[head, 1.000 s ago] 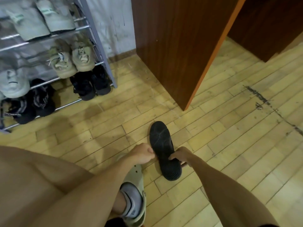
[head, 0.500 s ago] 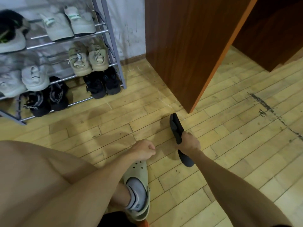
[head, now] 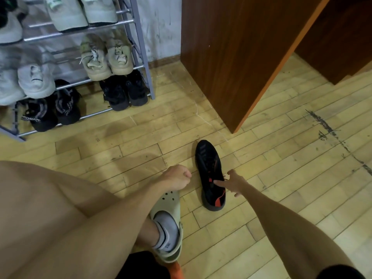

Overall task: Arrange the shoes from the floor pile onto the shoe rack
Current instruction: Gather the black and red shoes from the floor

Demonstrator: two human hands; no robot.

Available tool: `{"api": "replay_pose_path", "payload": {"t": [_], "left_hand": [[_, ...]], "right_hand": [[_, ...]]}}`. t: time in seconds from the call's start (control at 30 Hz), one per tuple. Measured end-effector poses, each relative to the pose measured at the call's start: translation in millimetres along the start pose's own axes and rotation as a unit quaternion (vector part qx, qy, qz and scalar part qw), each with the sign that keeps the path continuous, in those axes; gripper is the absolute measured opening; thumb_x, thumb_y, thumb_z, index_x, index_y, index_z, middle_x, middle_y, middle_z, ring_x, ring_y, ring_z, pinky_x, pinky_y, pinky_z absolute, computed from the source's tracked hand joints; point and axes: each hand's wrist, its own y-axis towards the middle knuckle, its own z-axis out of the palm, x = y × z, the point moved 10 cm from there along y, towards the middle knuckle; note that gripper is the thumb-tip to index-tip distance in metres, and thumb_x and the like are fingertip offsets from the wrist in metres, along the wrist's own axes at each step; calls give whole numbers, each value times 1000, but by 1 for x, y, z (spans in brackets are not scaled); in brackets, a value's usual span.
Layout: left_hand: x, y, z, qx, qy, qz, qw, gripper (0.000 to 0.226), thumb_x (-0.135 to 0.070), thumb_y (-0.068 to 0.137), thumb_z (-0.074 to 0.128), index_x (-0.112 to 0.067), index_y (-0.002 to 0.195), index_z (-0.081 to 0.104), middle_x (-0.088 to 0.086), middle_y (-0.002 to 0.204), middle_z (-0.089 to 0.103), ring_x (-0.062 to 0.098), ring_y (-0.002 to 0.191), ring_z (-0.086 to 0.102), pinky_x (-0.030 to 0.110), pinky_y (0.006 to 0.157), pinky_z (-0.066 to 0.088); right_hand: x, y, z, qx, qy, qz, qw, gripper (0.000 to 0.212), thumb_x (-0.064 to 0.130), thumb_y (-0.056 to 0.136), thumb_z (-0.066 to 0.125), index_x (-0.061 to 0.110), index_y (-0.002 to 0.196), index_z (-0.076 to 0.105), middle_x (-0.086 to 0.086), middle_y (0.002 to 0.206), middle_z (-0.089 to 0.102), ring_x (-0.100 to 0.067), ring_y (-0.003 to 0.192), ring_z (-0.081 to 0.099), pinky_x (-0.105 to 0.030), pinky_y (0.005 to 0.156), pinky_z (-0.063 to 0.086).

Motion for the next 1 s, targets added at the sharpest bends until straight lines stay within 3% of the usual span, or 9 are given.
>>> {"api": "replay_pose_path", "payload": {"t": [0.13, 0.3, 0.47, 0.6, 0.67, 0.73, 0.8, 0.9, 1.0], "left_hand": [[6, 6, -3, 1, 0, -10, 1000, 36, -10, 94, 45, -20, 125, 61, 3, 133, 58, 19, 122, 53, 27, 96, 41], [13, 8, -11, 2, 2, -25, 1000, 41, -5, 94, 39, -19, 126, 61, 4, 137, 56, 21, 125, 53, 31, 102, 44], [2, 11, -20, -1, -13, -13, 1000, 34, -16, 93, 46, -21, 122, 64, 2, 131, 60, 21, 121, 55, 31, 102, 44], [-1, 5, -15, 3, -27, -21, 999, 17, -19, 92, 48, -29, 79, 55, 2, 91, 50, 18, 81, 49, 30, 76, 40], [-2, -4, -13, 14, -46, -37, 998, 18, -30, 94, 52, -22, 107, 62, 7, 111, 56, 21, 95, 58, 32, 79, 47], [0, -15, -19, 17, -109, -67, 992, 56, -40, 92, 55, -12, 139, 44, 10, 136, 52, 28, 117, 57, 40, 90, 52], [-5, -26, -34, 8, -173, -68, 982, 63, -42, 90, 58, -8, 140, 41, 14, 138, 53, 29, 117, 59, 45, 91, 53], [-13, -44, -80, -56, -262, -43, 963, 37, -25, 90, 63, -4, 119, 54, 18, 123, 63, 29, 98, 64, 42, 81, 58], [-21, -78, -138, -115, -325, -6, 939, 27, -6, 90, 59, 3, 116, 57, 19, 114, 66, 31, 92, 66, 39, 76, 59]], "right_hand": [[-6, 8, 41, 46, 17, 40, 998, 101, 35, 75, 79, 9, 147, 13, -20, 144, 42, -39, 122, 53, -50, 94, 52], [-14, 20, 55, 65, 71, 50, 994, 79, 18, 73, 82, 1, 137, 39, -22, 117, 61, -30, 86, 68, -42, 77, 61], [7, 1, 50, 134, 117, -8, 984, 66, 9, 78, 78, 1, 135, 48, -18, 122, 62, -30, 96, 66, -34, 71, 62], [35, -15, 29, 125, 150, -48, 979, 57, 12, 80, 77, -4, 129, 54, -18, 116, 66, -30, 96, 69, -39, 80, 61], [59, -28, 15, 114, 152, -78, 979, 56, 16, 79, 78, -3, 127, 57, -18, 118, 67, -29, 95, 69, -38, 80, 61], [91, -47, 3, 109, 143, -118, 977, 54, 20, 79, 78, 0, 125, 59, -15, 116, 68, -25, 92, 69, -32, 73, 61], [127, -70, -10, 106, 140, -163, 971, 52, 22, 79, 78, 0, 123, 61, -12, 108, 71, -22, 88, 70, -28, 68, 60], [181, -106, -28, 94, 151, -226, 958, 48, 21, 79, 78, -1, 119, 64, -16, 107, 72, -26, 93, 70, -29, 72, 60], [239, -150, -47, 62, 144, -293, 943, 38, 27, 82, 74, 4, 112, 69, -17, 109, 72, -25, 91, 69, -28, 72, 60]]}}
